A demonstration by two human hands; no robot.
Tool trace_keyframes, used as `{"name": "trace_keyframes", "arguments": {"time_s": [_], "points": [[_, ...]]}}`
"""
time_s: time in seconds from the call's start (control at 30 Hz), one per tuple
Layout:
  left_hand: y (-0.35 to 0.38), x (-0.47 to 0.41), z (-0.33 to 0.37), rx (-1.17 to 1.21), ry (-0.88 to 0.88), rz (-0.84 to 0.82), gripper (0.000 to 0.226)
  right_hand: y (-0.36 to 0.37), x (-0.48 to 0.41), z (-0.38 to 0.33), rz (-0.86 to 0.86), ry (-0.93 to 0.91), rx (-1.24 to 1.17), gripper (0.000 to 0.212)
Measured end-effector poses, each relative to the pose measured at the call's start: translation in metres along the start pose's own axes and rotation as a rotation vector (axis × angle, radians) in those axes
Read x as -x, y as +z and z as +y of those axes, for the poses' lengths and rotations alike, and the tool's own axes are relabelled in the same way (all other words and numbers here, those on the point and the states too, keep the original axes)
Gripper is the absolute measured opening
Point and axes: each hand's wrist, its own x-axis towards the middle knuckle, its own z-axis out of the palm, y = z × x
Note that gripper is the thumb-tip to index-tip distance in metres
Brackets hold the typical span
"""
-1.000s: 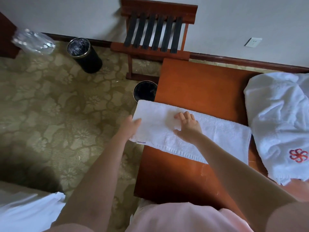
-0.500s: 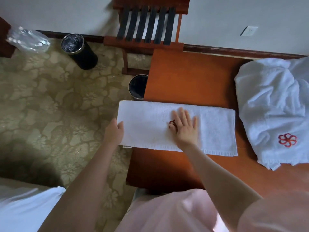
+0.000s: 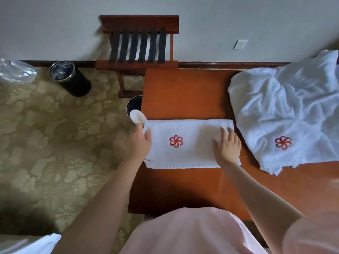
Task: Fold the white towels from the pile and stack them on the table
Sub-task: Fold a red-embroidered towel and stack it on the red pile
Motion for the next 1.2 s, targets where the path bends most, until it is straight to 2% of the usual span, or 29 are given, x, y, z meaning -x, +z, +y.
{"name": "trace_keyframes", "arguments": {"time_s": [0.13, 0.23, 0.33, 0.5, 0.63, 0.73, 0.87, 1.0, 1.2], "points": [[0.021, 0.004, 0.042, -0.016, 0.118, -0.048, 0.018, -0.014, -0.005, 0.028, 0.039, 0.171, -0.093, 0.040], [0.031, 0.004, 0.052, -0.076, 0.176, -0.091, 0.021, -0.017, -0.010, 0.040, -0.099, 0.212, -0.185, 0.051], [0.032, 0.000, 0.055, -0.131, 0.153, -0.117, 0.028, -0.020, -0.020, 0.038, -0.278, 0.263, -0.334, 0.070], [0.024, -0.004, 0.060, -0.164, 0.059, -0.102, 0.043, -0.022, -0.026, 0.030, -0.459, 0.098, -0.192, 0.096], [0.021, -0.001, 0.057, -0.497, 0.055, -0.120, 0.073, -0.024, -0.025, 0.030, -0.508, 0.123, -0.240, 0.094], [0.019, -0.003, 0.052, -0.601, 0.048, -0.217, 0.081, -0.027, -0.025, 0.030, -0.481, 0.060, -0.245, 0.077], [0.013, -0.010, 0.037, -0.487, -0.054, -0.314, 0.060, -0.031, -0.021, 0.020, -0.371, 0.011, -0.240, 0.055], [0.005, -0.009, 0.030, -0.467, -0.016, -0.253, 0.042, -0.039, -0.013, 0.005, -0.286, -0.015, -0.191, 0.049], [-0.008, -0.003, 0.016, -0.345, 0.044, -0.172, 0.034, -0.057, 0.000, -0.024, -0.191, -0.033, -0.126, 0.049]]}}
